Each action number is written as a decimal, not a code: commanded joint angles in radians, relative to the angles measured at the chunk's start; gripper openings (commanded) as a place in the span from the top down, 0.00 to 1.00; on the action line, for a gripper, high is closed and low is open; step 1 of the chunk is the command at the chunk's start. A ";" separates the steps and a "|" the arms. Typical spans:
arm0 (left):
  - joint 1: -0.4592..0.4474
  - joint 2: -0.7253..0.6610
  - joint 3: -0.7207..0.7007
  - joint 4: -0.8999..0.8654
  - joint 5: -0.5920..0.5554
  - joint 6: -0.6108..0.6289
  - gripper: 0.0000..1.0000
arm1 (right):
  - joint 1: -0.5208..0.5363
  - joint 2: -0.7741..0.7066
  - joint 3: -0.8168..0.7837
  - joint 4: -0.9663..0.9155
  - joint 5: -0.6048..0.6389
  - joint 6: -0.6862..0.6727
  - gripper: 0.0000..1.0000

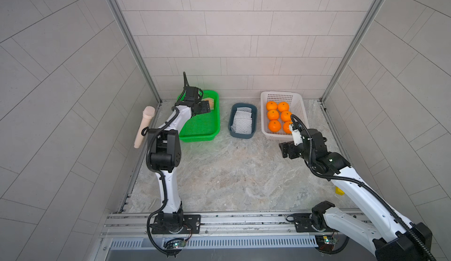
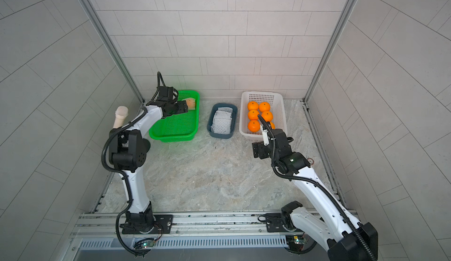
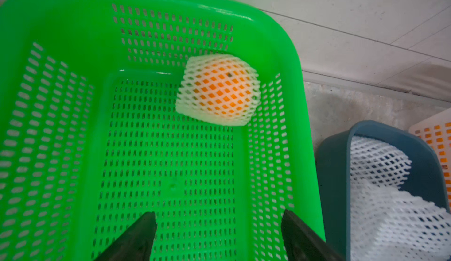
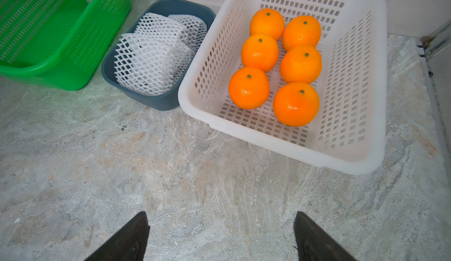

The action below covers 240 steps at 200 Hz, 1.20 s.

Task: Remove foam nets from oranges
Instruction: Pick up the orange from the basket.

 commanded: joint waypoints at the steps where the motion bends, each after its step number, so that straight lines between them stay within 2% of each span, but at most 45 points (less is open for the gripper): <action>1: 0.012 0.068 0.104 -0.008 0.077 0.059 0.14 | 0.008 0.018 0.012 -0.005 0.013 0.004 0.06; 43: 0.033 0.230 0.273 0.030 0.130 0.046 0.14 | 0.010 0.051 0.019 -0.006 0.032 0.002 0.06; 76: 0.044 0.344 0.402 0.056 0.127 0.025 0.14 | 0.010 0.078 0.024 -0.007 0.054 -0.001 0.07; 145: 0.044 0.438 0.481 0.096 0.066 0.040 0.13 | 0.013 0.123 0.038 -0.010 0.081 -0.010 0.07; 194: 0.041 0.492 0.521 0.099 0.113 0.059 0.13 | 0.013 0.180 0.069 -0.027 0.084 -0.017 0.07; 240: 0.036 0.513 0.548 0.104 0.100 0.080 0.12 | 0.013 0.193 0.073 -0.021 0.093 -0.020 0.07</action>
